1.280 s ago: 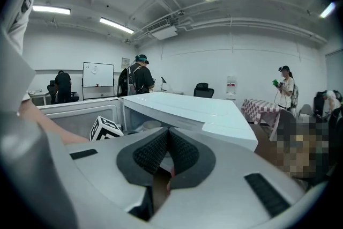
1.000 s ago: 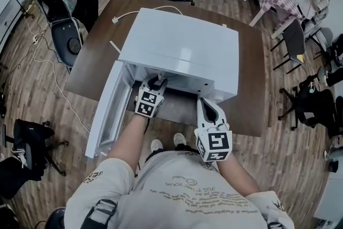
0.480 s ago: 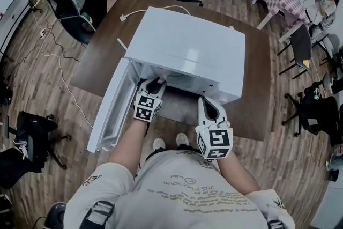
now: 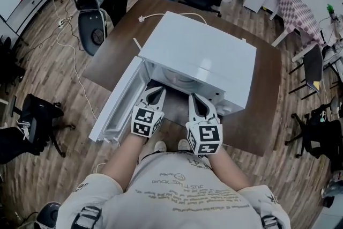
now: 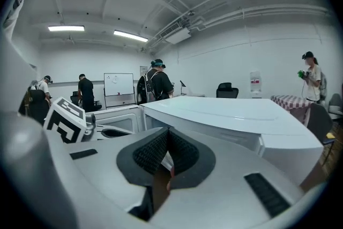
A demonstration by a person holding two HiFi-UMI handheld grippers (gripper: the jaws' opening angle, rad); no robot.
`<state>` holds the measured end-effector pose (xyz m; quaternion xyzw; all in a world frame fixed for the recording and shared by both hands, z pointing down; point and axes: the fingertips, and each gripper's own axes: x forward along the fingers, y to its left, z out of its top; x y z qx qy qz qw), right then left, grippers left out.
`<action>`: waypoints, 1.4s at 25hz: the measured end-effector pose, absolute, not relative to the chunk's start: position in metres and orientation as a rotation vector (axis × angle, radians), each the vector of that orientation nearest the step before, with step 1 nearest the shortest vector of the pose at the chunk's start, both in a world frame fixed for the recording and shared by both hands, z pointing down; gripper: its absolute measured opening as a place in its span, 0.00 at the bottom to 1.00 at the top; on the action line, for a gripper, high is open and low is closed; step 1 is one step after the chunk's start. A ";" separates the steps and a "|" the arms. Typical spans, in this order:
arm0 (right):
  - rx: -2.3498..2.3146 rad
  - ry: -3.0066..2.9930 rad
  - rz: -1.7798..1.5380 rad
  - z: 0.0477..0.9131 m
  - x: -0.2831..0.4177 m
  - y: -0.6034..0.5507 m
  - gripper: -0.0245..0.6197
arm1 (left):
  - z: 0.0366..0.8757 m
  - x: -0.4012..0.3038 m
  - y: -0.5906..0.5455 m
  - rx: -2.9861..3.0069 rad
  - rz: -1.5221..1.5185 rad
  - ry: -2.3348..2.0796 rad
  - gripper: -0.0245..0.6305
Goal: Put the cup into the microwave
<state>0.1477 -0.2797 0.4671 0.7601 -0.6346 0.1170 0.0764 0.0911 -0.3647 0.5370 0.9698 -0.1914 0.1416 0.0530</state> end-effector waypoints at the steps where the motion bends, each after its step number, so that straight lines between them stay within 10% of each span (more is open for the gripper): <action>1: 2.265 -1.925 0.350 0.466 0.145 -0.283 0.06 | 0.528 0.087 -0.362 2.954 0.423 -0.598 0.06; 35: 2.148 -2.073 0.368 0.473 0.133 -0.309 0.06 | 0.490 0.073 -0.341 2.925 0.450 -0.751 0.06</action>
